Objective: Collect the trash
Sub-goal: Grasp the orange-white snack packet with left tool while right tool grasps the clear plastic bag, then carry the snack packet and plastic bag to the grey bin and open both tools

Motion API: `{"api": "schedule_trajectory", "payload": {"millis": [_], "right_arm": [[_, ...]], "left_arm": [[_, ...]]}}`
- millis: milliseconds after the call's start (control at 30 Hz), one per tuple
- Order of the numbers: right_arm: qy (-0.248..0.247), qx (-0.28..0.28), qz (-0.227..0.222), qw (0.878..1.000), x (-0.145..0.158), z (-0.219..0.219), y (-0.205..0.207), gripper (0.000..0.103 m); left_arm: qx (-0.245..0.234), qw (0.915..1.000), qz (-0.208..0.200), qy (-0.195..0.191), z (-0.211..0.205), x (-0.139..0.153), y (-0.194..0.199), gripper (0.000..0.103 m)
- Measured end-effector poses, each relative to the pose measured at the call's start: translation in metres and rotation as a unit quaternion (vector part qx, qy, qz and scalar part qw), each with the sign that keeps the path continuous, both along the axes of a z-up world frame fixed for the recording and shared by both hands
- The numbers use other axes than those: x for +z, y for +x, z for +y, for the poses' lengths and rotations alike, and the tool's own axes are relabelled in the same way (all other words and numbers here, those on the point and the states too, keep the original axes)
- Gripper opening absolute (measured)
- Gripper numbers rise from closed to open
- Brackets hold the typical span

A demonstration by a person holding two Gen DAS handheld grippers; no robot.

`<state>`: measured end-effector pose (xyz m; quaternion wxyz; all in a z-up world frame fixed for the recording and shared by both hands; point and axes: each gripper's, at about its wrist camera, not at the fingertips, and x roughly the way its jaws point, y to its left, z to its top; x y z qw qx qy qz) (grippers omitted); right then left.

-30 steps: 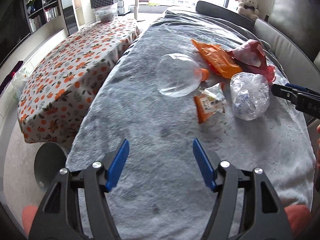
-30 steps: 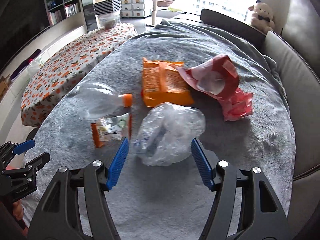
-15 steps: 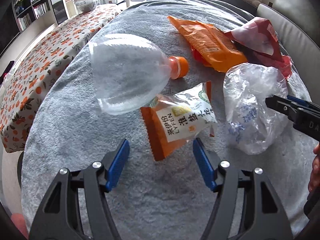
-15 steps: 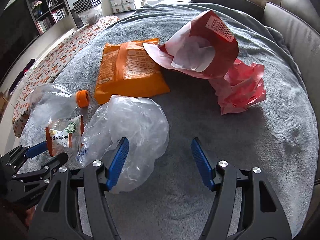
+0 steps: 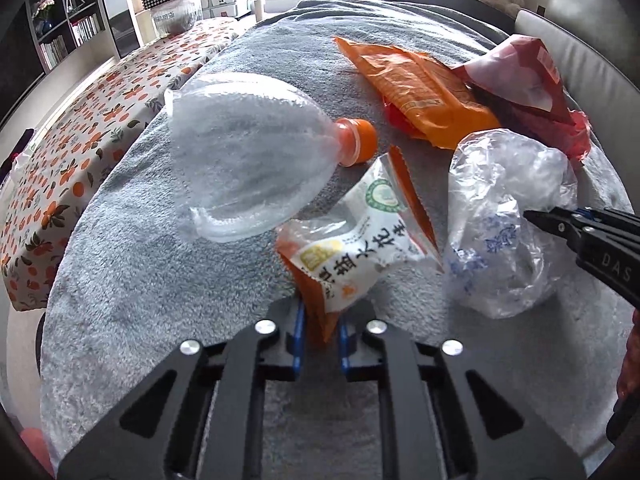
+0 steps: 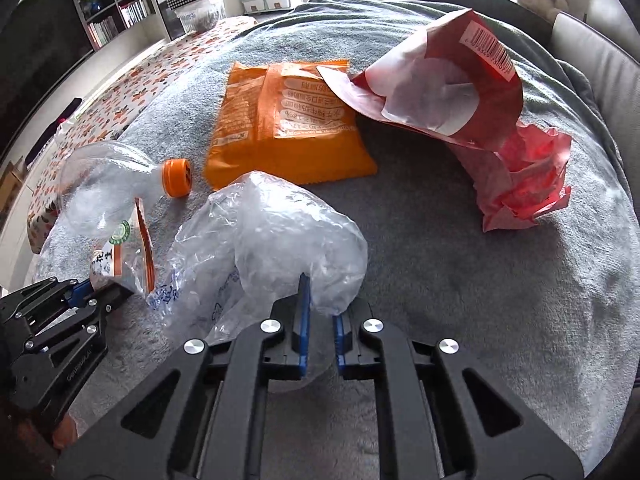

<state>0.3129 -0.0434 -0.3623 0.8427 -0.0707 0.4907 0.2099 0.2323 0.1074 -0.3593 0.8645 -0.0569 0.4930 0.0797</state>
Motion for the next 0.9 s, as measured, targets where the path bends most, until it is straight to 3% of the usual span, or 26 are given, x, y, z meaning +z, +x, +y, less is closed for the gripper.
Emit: {"api": "schedule_trajectory", "payload": {"millis": [500,700,900], "right_arm": [[-0.006,0.012,-0.027,1.0,0.058,0.014,-0.051,0.009],[-0.002,0.029,-0.044,0.999,0.085,0.039,-0.086,0.009],[0.01,0.063,-0.065,0.996,0.112,0.088,-0.125,0.009]], "left_arm": [[0.016,0.9995,-0.021,-0.019,0.033,0.046,-0.061,0.007],[0.034,0.9988,-0.033,-0.013,0.071,0.067,-0.11,0.007],[0.079,0.9959,-0.044,-0.005,0.137,0.084,-0.169,0.007]]}}
